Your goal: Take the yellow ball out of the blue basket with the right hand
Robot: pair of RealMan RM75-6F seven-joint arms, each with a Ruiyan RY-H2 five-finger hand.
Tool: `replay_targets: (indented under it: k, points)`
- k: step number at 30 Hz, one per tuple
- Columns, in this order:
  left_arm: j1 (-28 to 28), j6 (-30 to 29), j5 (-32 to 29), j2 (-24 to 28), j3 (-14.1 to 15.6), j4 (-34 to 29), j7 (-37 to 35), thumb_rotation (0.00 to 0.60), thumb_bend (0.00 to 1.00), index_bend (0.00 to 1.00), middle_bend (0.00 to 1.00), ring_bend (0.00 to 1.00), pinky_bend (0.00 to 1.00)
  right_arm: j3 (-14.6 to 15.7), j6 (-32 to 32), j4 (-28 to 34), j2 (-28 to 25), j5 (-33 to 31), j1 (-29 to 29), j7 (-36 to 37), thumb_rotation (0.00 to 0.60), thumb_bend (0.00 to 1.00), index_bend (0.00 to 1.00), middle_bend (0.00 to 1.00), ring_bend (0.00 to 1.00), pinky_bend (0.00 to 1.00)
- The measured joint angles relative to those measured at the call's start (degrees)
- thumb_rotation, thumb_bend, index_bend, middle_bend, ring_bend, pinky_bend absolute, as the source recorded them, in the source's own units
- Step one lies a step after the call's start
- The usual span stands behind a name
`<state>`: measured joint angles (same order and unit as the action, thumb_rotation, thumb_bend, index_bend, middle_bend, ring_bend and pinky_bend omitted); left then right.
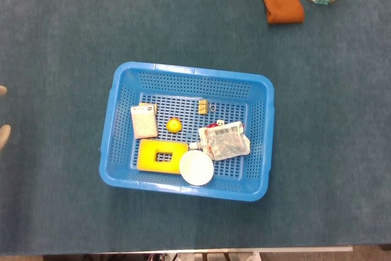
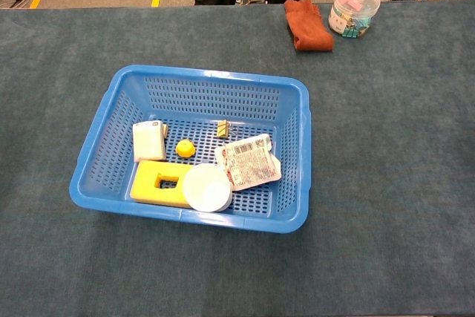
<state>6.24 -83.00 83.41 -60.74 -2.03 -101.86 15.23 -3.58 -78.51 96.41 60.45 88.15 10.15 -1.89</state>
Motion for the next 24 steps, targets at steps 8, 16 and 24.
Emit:
replay_targets:
  k: [8, 16, 24]
  points:
    - [0.22, 0.20, -0.12, 0.24, -0.13, -0.09, -0.30, 0.600, 0.26, 0.29, 0.31, 0.21, 0.25, -0.70, 4.86, 7.20, -4.36, 3.33, 5.01, 2.91, 0.600, 0.39, 0.31, 0.39, 0.29, 0.36]
    - [0.32, 0.31, -2.45, 0.20, -1.01, -1.21, 0.84, 0.600, 0.26, 0.29, 0.31, 0.21, 0.25, -2.32, 14.18, 13.00, -6.91, 2.58, 11.51, 4.95, 0.600, 0.36, 0.31, 0.39, 0.29, 0.36]
    - [-0.63, -0.59, -3.96, 0.08, -0.82, -2.28, 2.00, 0.600, 0.26, 0.29, 0.30, 0.21, 0.25, -4.31, 24.07, 16.82, -7.64, 2.08, 20.07, 7.24, 0.600, 0.19, 0.31, 0.39, 0.29, 0.36]
